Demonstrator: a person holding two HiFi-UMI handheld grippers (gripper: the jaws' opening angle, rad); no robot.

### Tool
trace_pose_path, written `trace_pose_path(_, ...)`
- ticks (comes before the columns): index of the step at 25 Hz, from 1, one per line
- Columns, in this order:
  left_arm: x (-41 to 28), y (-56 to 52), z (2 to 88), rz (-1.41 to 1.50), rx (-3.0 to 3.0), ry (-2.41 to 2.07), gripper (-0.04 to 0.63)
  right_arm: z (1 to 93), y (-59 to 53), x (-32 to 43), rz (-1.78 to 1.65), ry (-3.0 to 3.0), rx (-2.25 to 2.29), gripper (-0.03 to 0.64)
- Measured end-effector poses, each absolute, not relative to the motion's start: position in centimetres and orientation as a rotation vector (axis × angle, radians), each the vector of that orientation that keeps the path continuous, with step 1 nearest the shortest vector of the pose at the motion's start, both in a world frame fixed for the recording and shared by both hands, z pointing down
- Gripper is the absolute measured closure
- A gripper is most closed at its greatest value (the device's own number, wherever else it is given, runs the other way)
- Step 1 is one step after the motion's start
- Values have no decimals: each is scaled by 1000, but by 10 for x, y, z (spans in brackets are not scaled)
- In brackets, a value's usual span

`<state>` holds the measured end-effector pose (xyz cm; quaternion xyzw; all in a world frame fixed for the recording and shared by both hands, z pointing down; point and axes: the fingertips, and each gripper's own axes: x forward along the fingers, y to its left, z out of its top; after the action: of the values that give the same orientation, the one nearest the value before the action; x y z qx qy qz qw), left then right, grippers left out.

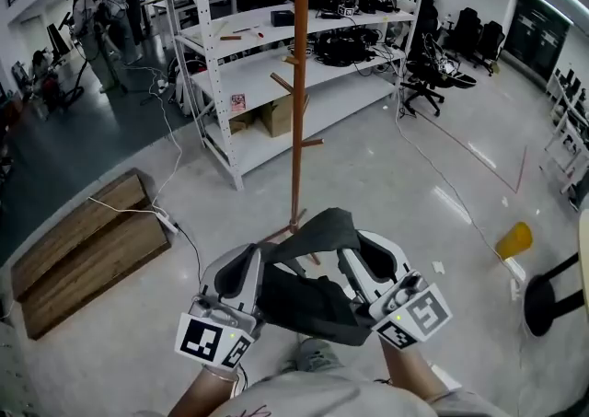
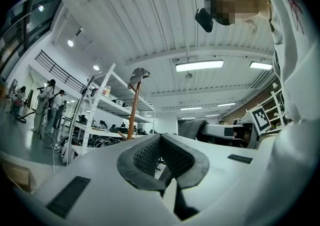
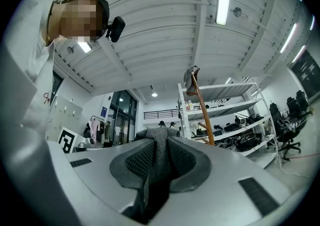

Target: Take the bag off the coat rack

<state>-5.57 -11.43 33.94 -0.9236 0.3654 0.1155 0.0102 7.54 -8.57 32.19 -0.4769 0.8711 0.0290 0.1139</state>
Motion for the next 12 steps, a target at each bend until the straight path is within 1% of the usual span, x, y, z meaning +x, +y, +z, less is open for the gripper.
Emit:
trace_pose_path(6, -75, -89, 338, 359, -2888, 1126, 577, 319, -62, 60, 56, 2525, -1395, 541)
trace_pose_path(12, -77, -67, 335, 374, -2888, 1136, 577, 317, -35, 51, 48, 2556, -1375, 541)
